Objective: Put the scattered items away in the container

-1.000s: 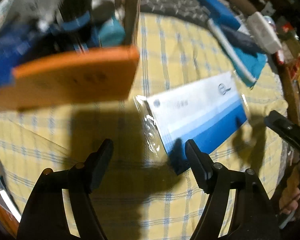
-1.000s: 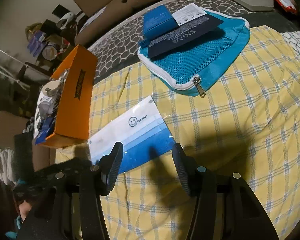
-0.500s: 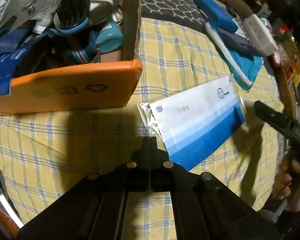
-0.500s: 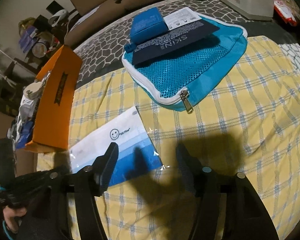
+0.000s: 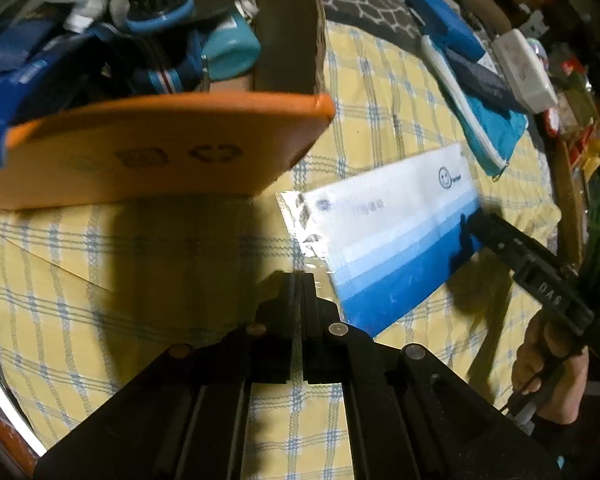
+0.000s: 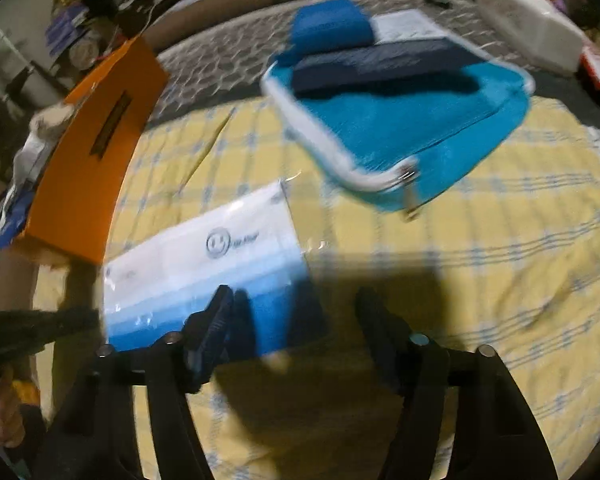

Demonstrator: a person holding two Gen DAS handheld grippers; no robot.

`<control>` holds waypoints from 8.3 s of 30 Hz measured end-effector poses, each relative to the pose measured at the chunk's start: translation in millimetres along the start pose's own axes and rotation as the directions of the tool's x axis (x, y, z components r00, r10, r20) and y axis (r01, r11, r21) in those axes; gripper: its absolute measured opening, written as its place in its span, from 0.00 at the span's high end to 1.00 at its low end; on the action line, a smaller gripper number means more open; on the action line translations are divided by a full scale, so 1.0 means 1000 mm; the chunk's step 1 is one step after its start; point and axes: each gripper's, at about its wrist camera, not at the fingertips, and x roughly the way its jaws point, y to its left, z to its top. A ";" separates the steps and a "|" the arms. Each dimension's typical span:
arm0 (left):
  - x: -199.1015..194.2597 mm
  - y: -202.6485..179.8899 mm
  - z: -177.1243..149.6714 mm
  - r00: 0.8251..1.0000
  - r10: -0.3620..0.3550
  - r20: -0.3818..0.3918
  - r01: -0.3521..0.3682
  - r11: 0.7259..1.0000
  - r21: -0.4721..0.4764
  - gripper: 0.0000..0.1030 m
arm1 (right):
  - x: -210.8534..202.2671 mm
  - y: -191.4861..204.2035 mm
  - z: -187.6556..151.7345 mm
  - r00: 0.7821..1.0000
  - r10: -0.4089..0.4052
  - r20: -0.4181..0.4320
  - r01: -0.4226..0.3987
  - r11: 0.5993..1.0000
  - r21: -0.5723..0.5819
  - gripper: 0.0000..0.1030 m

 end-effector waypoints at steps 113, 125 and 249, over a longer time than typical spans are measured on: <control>-0.179 0.082 0.059 0.804 0.209 0.557 -0.120 0.974 -0.192 0.34 | -0.077 0.155 0.169 0.922 0.031 0.386 0.051 0.978 -0.201 0.52; -0.175 0.025 0.030 0.811 0.093 0.578 -0.080 0.996 -0.049 0.27 | -0.125 0.081 0.088 0.918 -0.139 0.370 0.193 0.975 -0.113 0.52; 0.025 -0.039 -0.035 0.936 -0.345 0.069 0.351 0.916 -0.193 0.37 | -0.016 -0.028 -0.048 0.800 0.593 0.092 -0.551 0.664 0.506 0.94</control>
